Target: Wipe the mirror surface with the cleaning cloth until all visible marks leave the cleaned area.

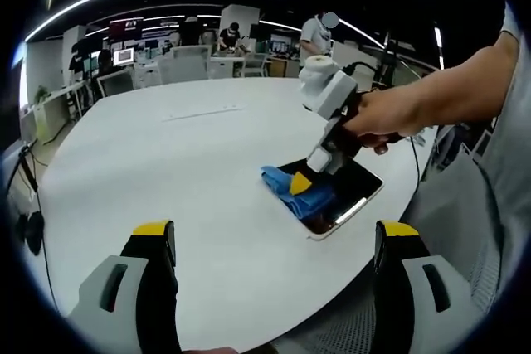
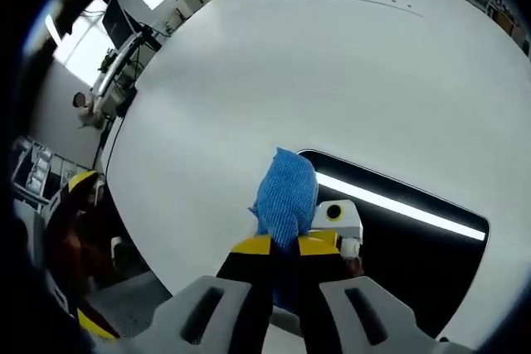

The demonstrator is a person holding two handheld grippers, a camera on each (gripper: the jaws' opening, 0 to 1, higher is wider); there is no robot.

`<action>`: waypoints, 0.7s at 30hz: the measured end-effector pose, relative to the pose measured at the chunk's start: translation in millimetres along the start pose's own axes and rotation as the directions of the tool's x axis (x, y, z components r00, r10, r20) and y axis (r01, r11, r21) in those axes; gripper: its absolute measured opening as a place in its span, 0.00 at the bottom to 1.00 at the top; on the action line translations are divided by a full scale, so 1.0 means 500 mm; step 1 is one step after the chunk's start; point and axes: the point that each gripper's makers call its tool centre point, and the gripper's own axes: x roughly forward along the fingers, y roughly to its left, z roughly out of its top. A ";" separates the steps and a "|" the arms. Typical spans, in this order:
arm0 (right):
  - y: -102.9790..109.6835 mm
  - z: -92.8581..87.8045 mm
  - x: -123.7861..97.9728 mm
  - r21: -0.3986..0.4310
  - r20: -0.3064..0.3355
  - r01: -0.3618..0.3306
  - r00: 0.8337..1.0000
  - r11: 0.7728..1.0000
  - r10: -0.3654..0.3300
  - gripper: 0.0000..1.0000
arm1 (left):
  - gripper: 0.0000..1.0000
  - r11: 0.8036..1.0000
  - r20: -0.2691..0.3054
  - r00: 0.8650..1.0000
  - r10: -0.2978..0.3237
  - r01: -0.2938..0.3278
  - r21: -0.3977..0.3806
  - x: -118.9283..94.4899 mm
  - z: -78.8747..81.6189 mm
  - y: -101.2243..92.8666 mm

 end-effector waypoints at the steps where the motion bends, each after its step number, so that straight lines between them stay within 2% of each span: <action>1: -0.003 -0.001 -0.002 -0.006 0.000 0.002 1.000 1.000 -0.002 0.03 | 0.99 1.000 0.001 1.000 0.000 0.000 0.000 -0.001 0.001 -0.001; 21: -0.068 -0.031 -0.031 0.024 0.017 -0.003 1.000 1.000 0.003 0.03 | 0.99 1.000 0.002 1.000 -0.012 0.012 0.007 0.013 0.007 -0.019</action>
